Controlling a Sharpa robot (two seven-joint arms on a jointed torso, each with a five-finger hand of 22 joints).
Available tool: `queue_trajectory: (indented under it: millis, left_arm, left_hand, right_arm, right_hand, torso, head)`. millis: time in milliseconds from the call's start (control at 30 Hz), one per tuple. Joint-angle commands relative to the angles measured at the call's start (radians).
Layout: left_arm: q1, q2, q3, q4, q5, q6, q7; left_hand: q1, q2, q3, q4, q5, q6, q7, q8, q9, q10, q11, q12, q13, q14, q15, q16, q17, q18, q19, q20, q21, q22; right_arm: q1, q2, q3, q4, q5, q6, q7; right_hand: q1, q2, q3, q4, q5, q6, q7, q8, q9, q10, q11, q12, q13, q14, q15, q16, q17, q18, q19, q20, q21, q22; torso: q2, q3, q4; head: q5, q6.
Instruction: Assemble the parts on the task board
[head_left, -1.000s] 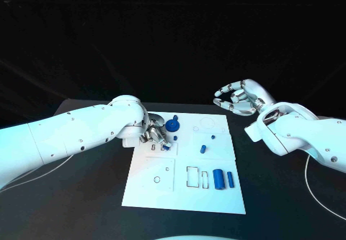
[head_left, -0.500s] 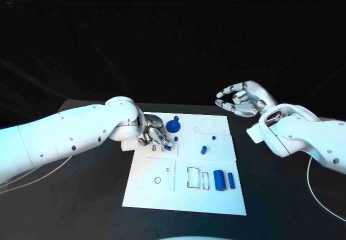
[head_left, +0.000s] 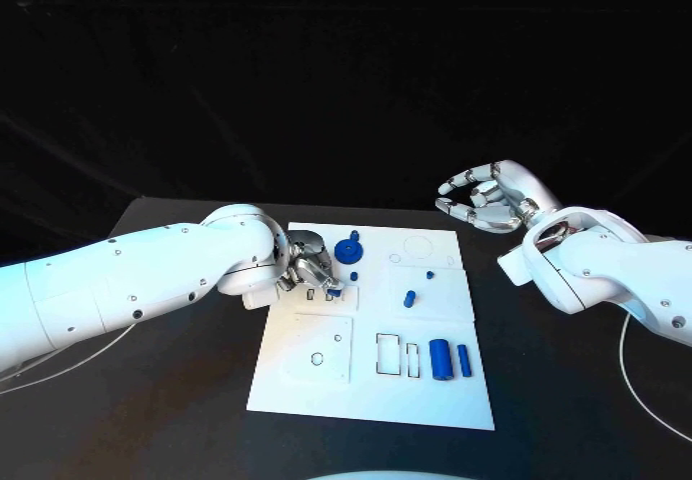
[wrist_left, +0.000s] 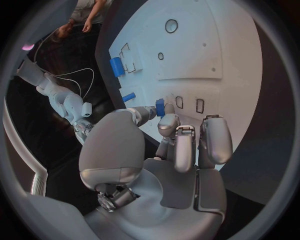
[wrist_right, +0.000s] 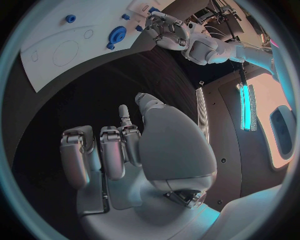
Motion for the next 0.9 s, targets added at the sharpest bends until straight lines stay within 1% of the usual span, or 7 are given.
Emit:
queue_trajectory:
  millis: [33,200,433,533,667,733,900]
  left_arm:
    - [-0.004,-0.001,-0.001,0.005,-0.091,-0.036,0.01]
    - [-0.008,0.0,-0.003,0.002,-0.122,-0.023,0.003]
    - [-0.01,0.007,-0.005,-0.01,-0.143,0.017,-0.002]
    - [-0.01,0.013,-0.007,-0.018,-0.15,0.031,-0.004]
    - [-0.01,0.02,-0.009,-0.028,-0.154,0.044,-0.006]
    - [-0.01,0.021,-0.01,-0.03,-0.155,0.049,-0.006]
    - [-0.01,0.023,-0.011,-0.032,-0.157,0.061,-0.008]
  left_hand:
    - [-0.005,-0.001,0.195,-0.198,0.007,0.009,-0.004,0.003,0.001,0.011,0.0,0.008,0.004,0.1,-0.008,0.004,0.245,-0.012,0.002,-0.006,0.003,0.001]
    - [-0.008,-0.005,0.196,-0.2,0.02,0.014,-0.006,0.004,0.002,0.02,-0.002,0.017,0.016,0.1,-0.009,0.004,0.245,-0.012,0.002,-0.007,0.004,0.001]
    - [-0.019,-0.013,0.198,-0.202,0.06,0.021,-0.009,0.006,0.004,0.031,-0.005,0.026,0.028,0.101,-0.012,0.005,0.247,-0.013,0.004,-0.008,0.005,0.004]
    - [-0.02,-0.013,0.198,-0.201,0.062,0.022,-0.009,0.006,0.005,0.031,-0.005,0.026,0.028,0.101,-0.012,0.005,0.247,-0.013,0.004,-0.008,0.005,0.005]
    - [-0.022,-0.013,0.197,-0.2,0.065,0.023,-0.009,0.006,0.005,0.034,-0.005,0.029,0.032,0.101,-0.012,0.005,0.247,-0.013,0.005,-0.008,0.006,0.008]
    - [-0.023,-0.013,0.197,-0.2,0.065,0.023,-0.009,0.006,0.005,0.034,-0.005,0.029,0.032,0.101,-0.012,0.005,0.247,-0.013,0.005,-0.008,0.007,0.008]
    - [-0.024,-0.013,0.196,-0.199,0.066,0.024,-0.01,0.007,0.005,0.036,-0.005,0.032,0.036,0.102,-0.012,0.006,0.249,-0.014,0.005,-0.008,0.007,0.008]
  right_arm:
    - [-0.001,-0.002,0.0,-0.001,-0.008,-0.006,0.002]
    - [-0.001,-0.003,0.0,-0.001,-0.008,-0.01,0.003]
    - [-0.001,-0.001,-0.001,-0.001,-0.008,-0.01,0.002]
    - [-0.001,0.0,-0.001,-0.001,-0.008,-0.01,0.002]
    - [-0.001,0.001,-0.001,-0.001,-0.004,-0.007,-0.002]
    - [-0.001,0.002,-0.001,-0.001,0.0,-0.006,-0.003]
    - [-0.001,0.002,-0.001,-0.001,0.006,-0.004,-0.005]
  right_hand:
    - [-0.002,-0.007,0.005,0.003,0.006,-0.003,-0.005,0.006,-0.002,0.011,-0.006,-0.004,0.173,0.104,-0.009,0.003,0.263,-0.014,0.105,-0.009,0.005,0.263]
    - [-0.004,-0.008,0.005,0.003,0.007,-0.003,-0.005,0.006,-0.002,0.011,-0.006,-0.005,0.172,0.104,-0.009,0.003,0.263,-0.014,0.105,-0.009,0.005,0.263]
    - [-0.006,-0.01,0.01,0.003,0.015,-0.004,-0.005,0.008,-0.002,0.01,-0.007,-0.005,0.171,0.104,-0.009,0.003,0.263,-0.014,0.105,-0.009,0.005,0.263]
    - [-0.006,-0.01,0.01,0.003,0.015,-0.004,-0.005,0.008,-0.002,0.01,-0.007,-0.005,0.171,0.104,-0.009,0.003,0.263,-0.014,0.105,-0.009,0.005,0.263]
    - [-0.006,-0.011,0.012,0.002,0.019,-0.003,-0.005,0.008,-0.002,0.01,-0.007,-0.005,0.171,0.104,-0.009,0.003,0.263,-0.014,0.105,-0.009,0.005,0.263]
    - [-0.006,-0.012,0.015,0.001,0.023,-0.004,-0.006,0.009,-0.002,0.01,-0.007,-0.005,0.172,0.104,-0.009,0.003,0.263,-0.014,0.105,-0.009,0.005,0.263]
    - [-0.004,-0.015,0.023,-0.001,0.032,-0.004,-0.006,0.011,-0.003,0.011,-0.008,-0.004,0.172,0.104,-0.01,0.003,0.263,-0.014,0.105,-0.01,0.005,0.263]
  torso:
    - [0.0,-0.0007,-0.0014]
    - [0.001,0.0,-0.002]
    - [0.001,0.0002,-0.0036]
    - [0.002,0.0005,-0.0037]
    - [0.003,-0.0012,-0.003]
    - [0.003,-0.0004,-0.0031]
    - [0.002,-0.0003,-0.0023]
  head:
    - [0.004,0.0]
    - [0.006,-0.001]
    - [0.008,-0.001]
    - [0.01,0.0]
    - [0.005,0.0]
    - [0.001,0.0]
    - [0.006,-0.005]
